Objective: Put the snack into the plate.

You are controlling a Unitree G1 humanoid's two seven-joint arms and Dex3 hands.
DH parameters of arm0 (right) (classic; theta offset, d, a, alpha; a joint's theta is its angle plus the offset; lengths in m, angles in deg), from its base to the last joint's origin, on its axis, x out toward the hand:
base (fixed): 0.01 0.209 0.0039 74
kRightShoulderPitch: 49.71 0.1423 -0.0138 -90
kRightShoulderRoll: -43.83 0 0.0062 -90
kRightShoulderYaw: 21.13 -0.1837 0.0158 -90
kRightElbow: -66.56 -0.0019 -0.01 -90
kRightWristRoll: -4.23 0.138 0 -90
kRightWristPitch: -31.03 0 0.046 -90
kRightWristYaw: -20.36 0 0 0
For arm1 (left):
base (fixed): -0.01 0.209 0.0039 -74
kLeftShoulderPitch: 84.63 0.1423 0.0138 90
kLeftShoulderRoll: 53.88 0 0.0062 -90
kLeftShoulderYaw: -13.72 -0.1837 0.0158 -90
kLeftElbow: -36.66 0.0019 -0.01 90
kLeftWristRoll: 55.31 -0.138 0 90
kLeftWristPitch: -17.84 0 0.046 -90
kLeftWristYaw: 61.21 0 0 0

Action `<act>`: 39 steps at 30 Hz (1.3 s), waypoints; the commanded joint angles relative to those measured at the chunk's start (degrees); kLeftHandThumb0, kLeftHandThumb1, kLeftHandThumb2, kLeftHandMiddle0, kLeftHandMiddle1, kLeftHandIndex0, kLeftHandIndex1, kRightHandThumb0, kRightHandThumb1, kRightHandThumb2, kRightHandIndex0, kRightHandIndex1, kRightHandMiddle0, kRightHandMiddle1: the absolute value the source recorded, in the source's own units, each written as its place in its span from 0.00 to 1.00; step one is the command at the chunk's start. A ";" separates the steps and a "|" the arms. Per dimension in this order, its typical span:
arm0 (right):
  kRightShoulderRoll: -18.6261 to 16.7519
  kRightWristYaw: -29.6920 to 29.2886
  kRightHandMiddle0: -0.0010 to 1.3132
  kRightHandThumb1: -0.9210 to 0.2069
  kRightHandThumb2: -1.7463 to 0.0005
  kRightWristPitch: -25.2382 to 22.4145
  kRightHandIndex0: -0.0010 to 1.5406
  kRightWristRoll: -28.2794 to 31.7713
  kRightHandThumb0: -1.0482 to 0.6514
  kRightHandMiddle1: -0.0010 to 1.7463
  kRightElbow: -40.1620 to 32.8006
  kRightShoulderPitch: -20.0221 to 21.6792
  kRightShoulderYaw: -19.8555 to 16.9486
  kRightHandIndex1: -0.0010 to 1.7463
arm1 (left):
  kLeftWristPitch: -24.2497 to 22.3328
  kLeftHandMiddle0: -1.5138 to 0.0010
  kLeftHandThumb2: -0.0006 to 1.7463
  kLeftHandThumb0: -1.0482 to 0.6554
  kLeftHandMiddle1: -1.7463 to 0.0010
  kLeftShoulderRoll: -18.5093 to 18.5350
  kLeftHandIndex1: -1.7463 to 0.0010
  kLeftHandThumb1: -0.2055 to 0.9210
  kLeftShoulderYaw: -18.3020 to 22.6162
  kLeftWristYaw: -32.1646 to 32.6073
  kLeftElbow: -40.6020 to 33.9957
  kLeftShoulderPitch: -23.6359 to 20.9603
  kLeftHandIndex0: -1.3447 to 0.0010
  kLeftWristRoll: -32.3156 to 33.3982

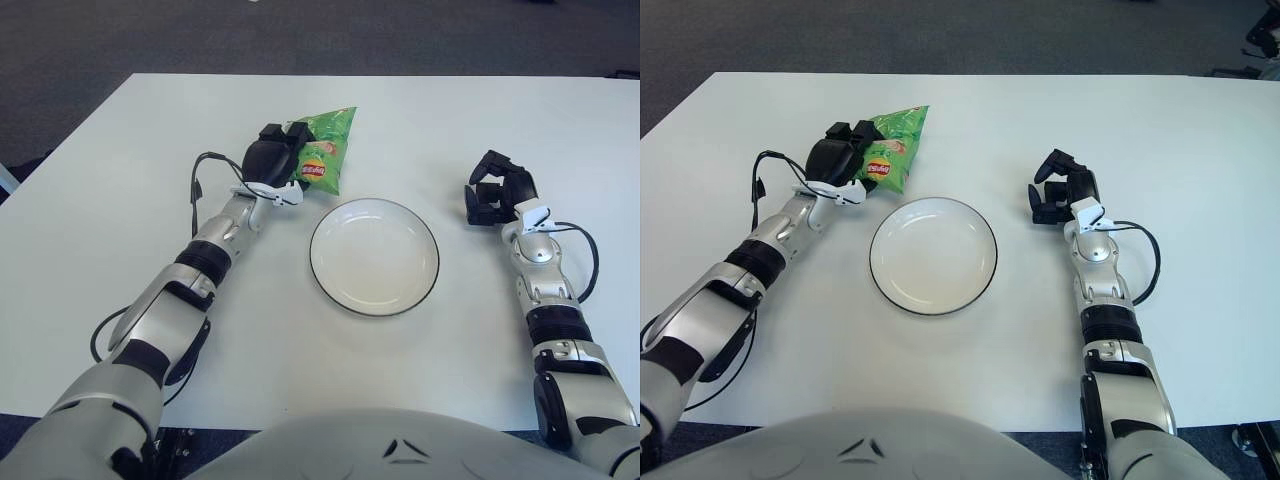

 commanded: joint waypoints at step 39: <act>-1.37 0.73 0.52 0.61 0.19 -1.32 0.85 -0.57 0.31 1.00 4.03 -3.40 0.62 1.00 | 2.36 0.40 1.00 0.61 0.02 7.99 0.00 0.12 10.39 4.44 -27.10 7.54 0.50 -6.26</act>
